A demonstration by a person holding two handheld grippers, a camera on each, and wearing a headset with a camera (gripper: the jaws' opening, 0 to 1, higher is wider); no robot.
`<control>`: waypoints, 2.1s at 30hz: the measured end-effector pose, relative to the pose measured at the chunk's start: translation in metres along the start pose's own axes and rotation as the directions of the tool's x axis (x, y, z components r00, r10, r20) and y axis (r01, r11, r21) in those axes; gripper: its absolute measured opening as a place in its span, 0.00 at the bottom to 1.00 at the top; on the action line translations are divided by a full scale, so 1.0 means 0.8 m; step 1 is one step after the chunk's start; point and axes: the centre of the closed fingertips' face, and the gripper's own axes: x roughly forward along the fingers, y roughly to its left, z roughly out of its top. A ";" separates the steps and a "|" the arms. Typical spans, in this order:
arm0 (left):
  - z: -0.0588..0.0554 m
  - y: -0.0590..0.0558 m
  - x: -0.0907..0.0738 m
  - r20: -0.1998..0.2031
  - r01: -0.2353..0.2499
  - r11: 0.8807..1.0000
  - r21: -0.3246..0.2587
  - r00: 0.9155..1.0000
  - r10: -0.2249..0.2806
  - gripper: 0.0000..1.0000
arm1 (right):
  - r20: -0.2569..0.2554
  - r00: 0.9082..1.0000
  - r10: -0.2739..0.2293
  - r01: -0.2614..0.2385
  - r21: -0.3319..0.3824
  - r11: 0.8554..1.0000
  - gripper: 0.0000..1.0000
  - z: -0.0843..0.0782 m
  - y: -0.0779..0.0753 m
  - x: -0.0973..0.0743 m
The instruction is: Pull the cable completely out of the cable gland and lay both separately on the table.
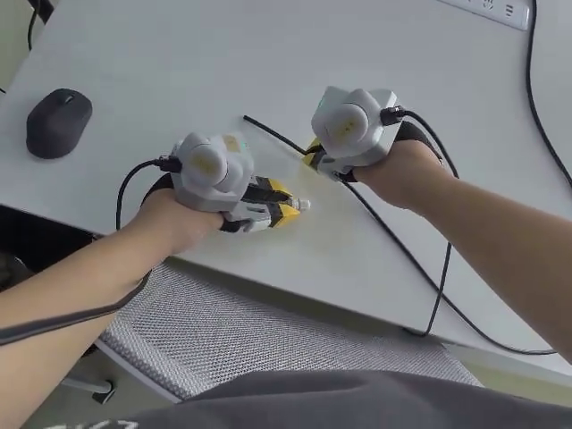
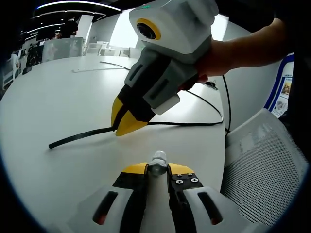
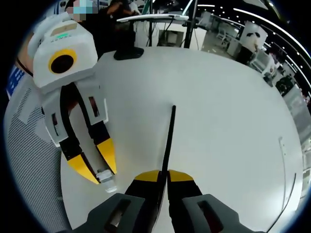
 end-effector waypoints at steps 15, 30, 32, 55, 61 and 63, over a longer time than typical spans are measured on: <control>0.001 -0.002 0.004 -0.043 -0.019 0.991 0.134 0.999 0.025 0.16 | -0.029 1.000 -0.005 0.005 -0.005 1.000 0.05 -0.012 -0.002 0.001; 0.007 -0.001 0.004 -0.024 -0.032 0.990 0.134 0.999 0.036 0.26 | -0.002 0.999 -0.042 0.042 0.030 0.999 0.11 -0.011 -0.009 -0.019; 0.009 0.000 0.003 -0.021 -0.038 0.990 0.137 0.999 0.041 0.28 | 0.014 0.999 -0.046 0.046 0.049 0.998 0.13 -0.010 -0.008 -0.026; 0.039 -0.020 -0.032 0.017 -0.034 0.997 0.065 0.999 0.033 0.46 | 0.169 0.967 -0.191 0.154 0.212 0.965 0.28 -0.010 -0.007 -0.124; 0.054 -0.027 -0.050 0.056 -0.037 0.999 0.037 0.998 0.035 0.52 | 0.223 0.946 -0.235 0.167 0.286 0.944 0.32 -0.014 -0.005 -0.153; 0.056 -0.030 -0.054 0.063 -0.037 0.999 0.033 0.997 0.035 0.54 | 0.238 0.937 -0.255 0.172 0.320 0.932 0.33 -0.017 -0.005 -0.163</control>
